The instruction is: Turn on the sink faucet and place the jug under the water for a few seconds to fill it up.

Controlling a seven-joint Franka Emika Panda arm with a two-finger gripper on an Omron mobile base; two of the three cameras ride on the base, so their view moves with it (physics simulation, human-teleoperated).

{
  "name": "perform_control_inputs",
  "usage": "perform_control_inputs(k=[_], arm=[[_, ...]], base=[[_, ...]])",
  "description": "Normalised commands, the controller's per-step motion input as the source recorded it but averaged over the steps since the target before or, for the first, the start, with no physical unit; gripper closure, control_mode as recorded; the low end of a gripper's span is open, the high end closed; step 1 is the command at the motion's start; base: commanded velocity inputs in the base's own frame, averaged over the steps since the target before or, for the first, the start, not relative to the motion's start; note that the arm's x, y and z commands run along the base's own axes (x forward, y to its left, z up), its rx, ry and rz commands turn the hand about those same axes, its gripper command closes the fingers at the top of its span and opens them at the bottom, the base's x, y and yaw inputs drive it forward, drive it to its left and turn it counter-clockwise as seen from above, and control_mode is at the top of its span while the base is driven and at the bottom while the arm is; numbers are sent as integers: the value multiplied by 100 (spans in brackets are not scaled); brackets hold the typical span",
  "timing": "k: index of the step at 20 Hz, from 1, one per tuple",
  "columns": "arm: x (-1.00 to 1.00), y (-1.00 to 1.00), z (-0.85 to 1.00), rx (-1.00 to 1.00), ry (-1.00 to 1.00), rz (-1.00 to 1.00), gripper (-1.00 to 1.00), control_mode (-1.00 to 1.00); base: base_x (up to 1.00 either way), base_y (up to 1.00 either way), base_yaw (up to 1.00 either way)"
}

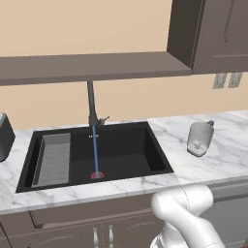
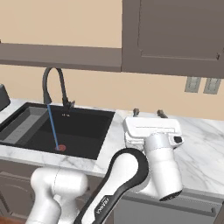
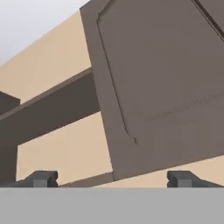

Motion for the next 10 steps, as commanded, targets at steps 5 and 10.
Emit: perform_control_inputs(k=[5,10], arm=[[6,-1,-33,-34,-5,18,-100,-100],[10,0,-32,-30,0,3,-100,-100]], base=[[0,0,0],[0,0,0]])
